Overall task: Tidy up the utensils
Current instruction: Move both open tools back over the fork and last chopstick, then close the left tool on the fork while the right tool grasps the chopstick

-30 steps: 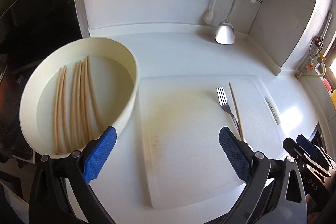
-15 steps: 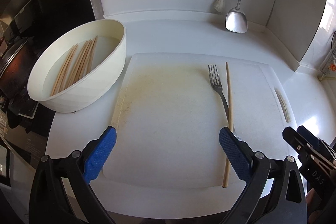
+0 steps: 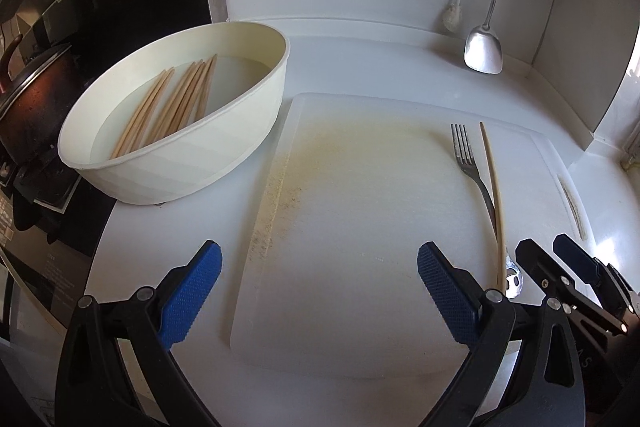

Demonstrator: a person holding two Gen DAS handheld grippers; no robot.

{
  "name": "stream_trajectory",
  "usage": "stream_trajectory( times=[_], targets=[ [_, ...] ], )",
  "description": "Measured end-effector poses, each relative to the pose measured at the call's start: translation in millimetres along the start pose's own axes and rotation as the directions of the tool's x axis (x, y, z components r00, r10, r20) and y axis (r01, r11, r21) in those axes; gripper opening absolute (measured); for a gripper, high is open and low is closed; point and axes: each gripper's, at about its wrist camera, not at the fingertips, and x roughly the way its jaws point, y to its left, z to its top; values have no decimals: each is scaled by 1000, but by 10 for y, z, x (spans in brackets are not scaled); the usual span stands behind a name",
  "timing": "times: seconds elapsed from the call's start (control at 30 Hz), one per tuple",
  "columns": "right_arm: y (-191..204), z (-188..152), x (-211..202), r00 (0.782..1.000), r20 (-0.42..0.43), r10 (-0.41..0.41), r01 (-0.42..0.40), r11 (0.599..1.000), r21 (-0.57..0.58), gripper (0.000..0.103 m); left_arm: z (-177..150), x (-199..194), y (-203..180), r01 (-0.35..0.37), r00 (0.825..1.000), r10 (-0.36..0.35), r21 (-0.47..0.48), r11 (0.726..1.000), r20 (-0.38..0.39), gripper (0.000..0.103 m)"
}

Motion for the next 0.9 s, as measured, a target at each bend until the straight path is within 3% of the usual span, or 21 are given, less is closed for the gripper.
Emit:
stream_trajectory(
  times=[0.43, 0.9],
  targets=[
    [164, -56, 142, 995, -8, -97, 95, 991, -91, 61, -63, 121, 48, 32, 999, -32, -27, 999, 6, 97],
    [-94, -75, 117, 990, 1, -139, 138, 986, -91, 60, -50, 179, -172, 62, 998, -62, -21, 998, -5, 97]
  ],
)
